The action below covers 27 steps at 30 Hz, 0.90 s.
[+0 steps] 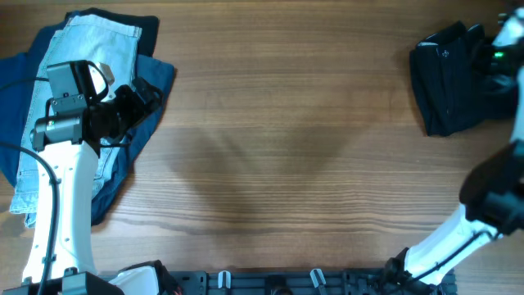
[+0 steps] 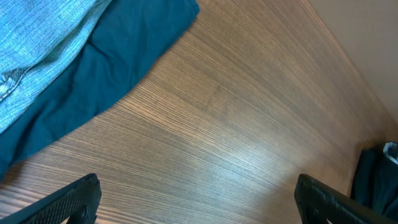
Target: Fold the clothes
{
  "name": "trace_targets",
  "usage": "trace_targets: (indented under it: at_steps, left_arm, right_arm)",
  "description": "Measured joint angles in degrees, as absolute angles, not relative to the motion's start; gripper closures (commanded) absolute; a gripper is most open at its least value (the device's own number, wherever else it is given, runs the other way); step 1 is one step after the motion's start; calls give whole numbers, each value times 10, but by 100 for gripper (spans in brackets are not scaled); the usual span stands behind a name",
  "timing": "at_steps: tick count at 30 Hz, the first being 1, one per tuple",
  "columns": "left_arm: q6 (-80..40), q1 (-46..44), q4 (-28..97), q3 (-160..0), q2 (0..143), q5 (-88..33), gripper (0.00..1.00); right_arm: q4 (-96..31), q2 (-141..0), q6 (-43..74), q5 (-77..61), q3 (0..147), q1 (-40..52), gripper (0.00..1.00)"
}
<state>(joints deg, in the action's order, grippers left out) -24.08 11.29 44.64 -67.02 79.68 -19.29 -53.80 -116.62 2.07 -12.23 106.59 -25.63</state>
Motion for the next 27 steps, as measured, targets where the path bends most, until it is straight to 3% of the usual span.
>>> trace_targets:
  at_steps: [8,20,27]
  left_arm:
    - [-241,113,446,-670,797,-193,0]
    - [-241,113,446,-670,797,-193,0]
    - [-241,113,447,-670,797,-191,0]
  right_arm:
    - [-528,-1238,63,-28,1063,-234,95]
    - [-495,-1296,124,-10,1063,-228,96]
    - [-451,-1314,240,8,1062,-211,96]
